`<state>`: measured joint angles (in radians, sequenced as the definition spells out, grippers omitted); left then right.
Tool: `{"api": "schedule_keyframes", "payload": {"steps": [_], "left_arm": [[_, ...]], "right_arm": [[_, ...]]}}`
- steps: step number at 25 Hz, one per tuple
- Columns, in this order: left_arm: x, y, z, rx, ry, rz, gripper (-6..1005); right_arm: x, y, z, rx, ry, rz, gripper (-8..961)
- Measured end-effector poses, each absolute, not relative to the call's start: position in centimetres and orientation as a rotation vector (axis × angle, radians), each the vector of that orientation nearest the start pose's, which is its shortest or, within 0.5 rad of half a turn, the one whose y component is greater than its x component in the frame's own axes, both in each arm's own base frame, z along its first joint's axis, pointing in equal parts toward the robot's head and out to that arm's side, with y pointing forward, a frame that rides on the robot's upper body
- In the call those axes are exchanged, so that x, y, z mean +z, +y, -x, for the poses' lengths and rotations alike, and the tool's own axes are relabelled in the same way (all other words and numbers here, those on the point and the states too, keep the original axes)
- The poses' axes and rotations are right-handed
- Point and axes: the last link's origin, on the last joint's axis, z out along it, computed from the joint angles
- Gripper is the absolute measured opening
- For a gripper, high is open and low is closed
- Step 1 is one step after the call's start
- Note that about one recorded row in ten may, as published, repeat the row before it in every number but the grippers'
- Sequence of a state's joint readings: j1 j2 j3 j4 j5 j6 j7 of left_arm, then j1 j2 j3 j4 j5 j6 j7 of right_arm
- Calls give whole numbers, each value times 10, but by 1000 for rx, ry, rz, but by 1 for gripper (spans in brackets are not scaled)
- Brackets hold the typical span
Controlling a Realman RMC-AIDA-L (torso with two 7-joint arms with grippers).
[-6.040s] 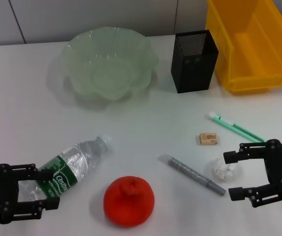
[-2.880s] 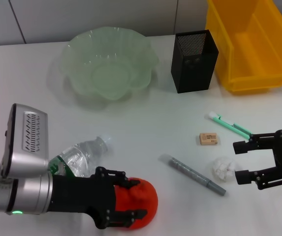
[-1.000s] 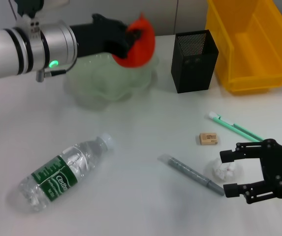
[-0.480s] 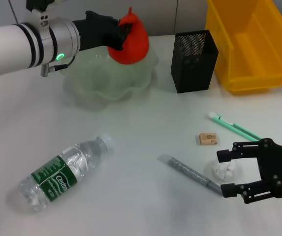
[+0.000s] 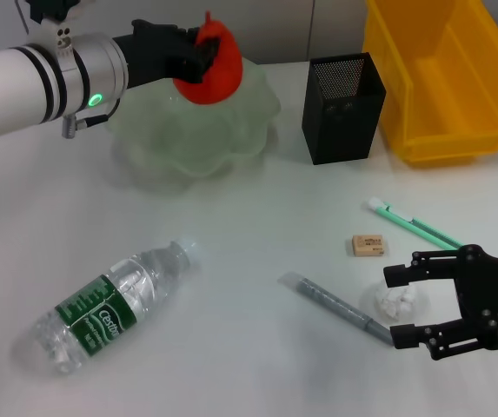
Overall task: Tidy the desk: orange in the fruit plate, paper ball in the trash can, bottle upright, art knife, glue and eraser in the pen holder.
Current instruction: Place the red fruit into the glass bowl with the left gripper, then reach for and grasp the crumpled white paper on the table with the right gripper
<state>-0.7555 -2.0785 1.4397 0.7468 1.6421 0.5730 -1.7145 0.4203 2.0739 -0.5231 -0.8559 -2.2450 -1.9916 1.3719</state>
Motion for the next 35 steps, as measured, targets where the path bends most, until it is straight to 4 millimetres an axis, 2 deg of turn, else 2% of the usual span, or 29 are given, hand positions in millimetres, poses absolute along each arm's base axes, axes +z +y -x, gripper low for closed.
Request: {"api": "schedule_keyframes", "payload": {"steps": [1, 7, 15, 17, 20, 24, 26, 28, 33, 34, 35], "left_arm": [[-47, 452, 146, -434, -509, 2365, 70], [-47, 451, 147, -433, -513, 2365, 270], [-47, 451, 150, -428, -519, 2364, 625], [-43, 445, 157, -443, -534, 2388, 712], [-41, 442, 157, -462, -536, 2404, 759], [-16, 400, 165, -659, -469, 2607, 821], [-12, 385, 169, -715, -443, 2666, 852], [-6, 361, 178, -803, -391, 2743, 851], [3, 313, 204, -920, -275, 2850, 850], [5, 299, 212, -941, -236, 2880, 849], [5, 299, 212, -941, -236, 2880, 849]], "right_arm": [[40, 258, -286, 662, 611, 2965, 804], [40, 257, -287, 661, 614, 2962, 803], [41, 257, -288, 661, 604, 2954, 802], [41, 257, -288, 663, 603, 2949, 802], [44, 259, -286, 662, 604, 2941, 801], [55, 268, -280, 609, 638, 2931, 801], [59, 271, -276, 585, 653, 2928, 801], [66, 277, -271, 538, 700, 2917, 800], [81, 295, -246, 330, 821, 2921, 800], [86, 302, -233, 202, 879, 2918, 799], [86, 302, -233, 202, 879, 2918, 799]]}}
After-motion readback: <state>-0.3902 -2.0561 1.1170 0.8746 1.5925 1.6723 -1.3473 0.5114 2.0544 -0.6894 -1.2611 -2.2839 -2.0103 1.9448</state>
